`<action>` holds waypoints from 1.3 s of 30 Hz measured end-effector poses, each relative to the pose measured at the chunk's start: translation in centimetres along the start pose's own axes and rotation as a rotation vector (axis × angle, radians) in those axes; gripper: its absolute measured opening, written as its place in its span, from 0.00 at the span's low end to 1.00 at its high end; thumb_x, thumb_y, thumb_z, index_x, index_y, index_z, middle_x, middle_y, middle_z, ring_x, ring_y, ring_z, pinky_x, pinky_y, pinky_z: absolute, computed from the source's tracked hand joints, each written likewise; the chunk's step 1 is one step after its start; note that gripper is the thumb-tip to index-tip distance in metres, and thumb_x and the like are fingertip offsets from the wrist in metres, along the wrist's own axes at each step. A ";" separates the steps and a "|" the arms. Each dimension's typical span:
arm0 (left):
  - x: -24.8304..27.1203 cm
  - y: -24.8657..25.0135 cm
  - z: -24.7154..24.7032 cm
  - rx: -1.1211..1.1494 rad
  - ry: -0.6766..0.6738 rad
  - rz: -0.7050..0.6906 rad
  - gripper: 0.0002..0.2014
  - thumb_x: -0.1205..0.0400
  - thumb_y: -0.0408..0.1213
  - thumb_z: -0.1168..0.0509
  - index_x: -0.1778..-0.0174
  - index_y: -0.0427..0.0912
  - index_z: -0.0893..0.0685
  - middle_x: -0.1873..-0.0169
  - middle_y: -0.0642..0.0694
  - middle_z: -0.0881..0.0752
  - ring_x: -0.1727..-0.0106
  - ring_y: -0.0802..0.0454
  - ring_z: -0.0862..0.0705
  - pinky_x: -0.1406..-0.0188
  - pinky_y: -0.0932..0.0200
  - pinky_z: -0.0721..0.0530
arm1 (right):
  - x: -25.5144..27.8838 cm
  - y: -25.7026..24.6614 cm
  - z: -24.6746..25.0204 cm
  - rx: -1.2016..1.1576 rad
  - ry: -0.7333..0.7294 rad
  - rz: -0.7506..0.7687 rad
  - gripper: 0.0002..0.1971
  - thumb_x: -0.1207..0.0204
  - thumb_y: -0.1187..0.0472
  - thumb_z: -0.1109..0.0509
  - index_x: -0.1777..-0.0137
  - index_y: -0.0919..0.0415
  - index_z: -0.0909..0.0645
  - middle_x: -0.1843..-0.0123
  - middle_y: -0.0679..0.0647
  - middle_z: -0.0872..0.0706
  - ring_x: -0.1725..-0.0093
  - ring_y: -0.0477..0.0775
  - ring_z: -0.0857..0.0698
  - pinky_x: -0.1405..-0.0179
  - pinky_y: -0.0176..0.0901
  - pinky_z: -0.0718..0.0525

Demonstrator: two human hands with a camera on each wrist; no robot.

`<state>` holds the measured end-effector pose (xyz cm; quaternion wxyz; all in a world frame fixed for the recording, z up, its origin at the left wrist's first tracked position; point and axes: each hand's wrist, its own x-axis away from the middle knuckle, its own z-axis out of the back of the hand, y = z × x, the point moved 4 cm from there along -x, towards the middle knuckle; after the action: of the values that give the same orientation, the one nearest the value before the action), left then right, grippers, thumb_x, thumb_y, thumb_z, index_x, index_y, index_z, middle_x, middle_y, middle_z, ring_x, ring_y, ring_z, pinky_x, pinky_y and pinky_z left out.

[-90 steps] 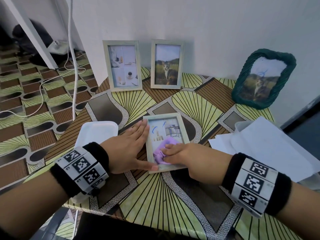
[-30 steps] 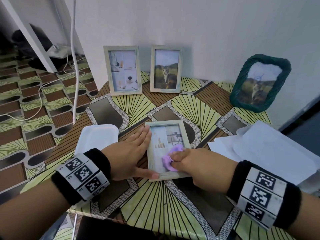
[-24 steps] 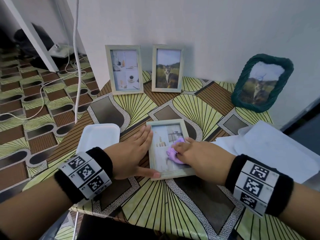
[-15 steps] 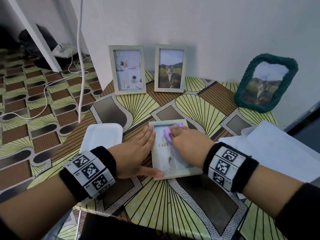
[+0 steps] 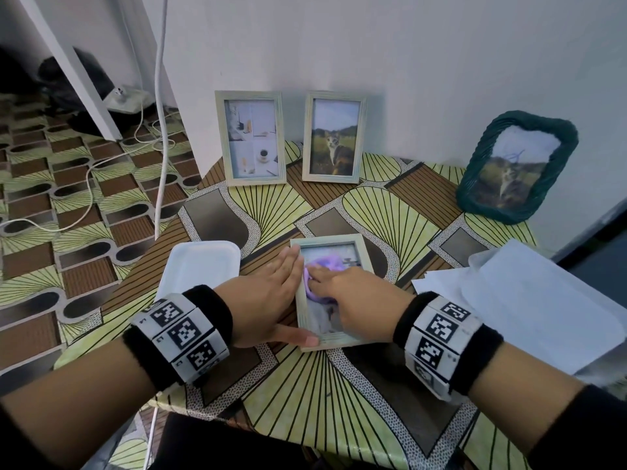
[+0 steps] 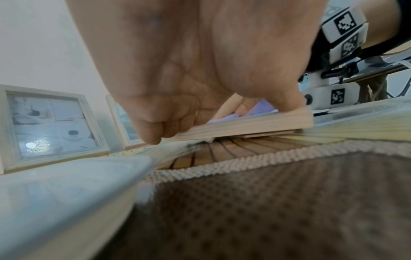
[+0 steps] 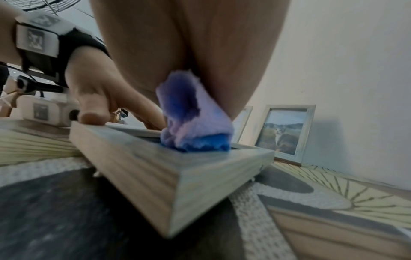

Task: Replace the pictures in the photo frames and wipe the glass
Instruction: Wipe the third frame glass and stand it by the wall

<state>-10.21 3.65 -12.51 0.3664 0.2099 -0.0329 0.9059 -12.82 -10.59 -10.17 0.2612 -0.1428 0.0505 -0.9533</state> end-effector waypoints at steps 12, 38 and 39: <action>0.0 -0.2 0.1 0.018 -0.014 -0.030 0.64 0.33 0.81 0.52 0.19 0.37 0.75 0.21 0.41 0.78 0.18 0.51 0.74 0.14 0.54 0.59 | 4.9 0.9 -0.7 0.129 -0.058 0.174 0.27 0.24 0.69 0.41 0.25 0.51 0.26 0.20 0.41 0.32 0.29 0.54 0.23 0.40 0.48 0.20; -0.2 -0.6 0.8 0.102 0.026 -0.055 0.63 0.32 0.78 0.41 0.17 0.44 0.72 0.20 0.49 0.76 0.19 0.58 0.74 0.19 0.61 0.63 | 1.7 3.9 2.4 -0.403 0.183 -0.176 0.21 0.20 0.59 0.35 0.27 0.49 0.20 0.38 0.51 0.13 0.54 0.46 0.11 0.53 0.45 0.10; -0.2 -0.6 0.9 0.105 0.034 -0.056 0.64 0.32 0.78 0.41 0.17 0.45 0.72 0.20 0.50 0.75 0.19 0.59 0.74 0.20 0.62 0.64 | 2.6 4.2 2.2 -0.543 0.240 -0.201 0.23 0.21 0.54 0.31 0.25 0.46 0.23 0.36 0.47 0.14 0.54 0.41 0.11 0.56 0.41 0.09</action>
<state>-9.38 3.83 -11.86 0.3806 0.2143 0.0269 0.8992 -12.27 -15.59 -8.19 0.1102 -0.0981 0.3194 -0.9361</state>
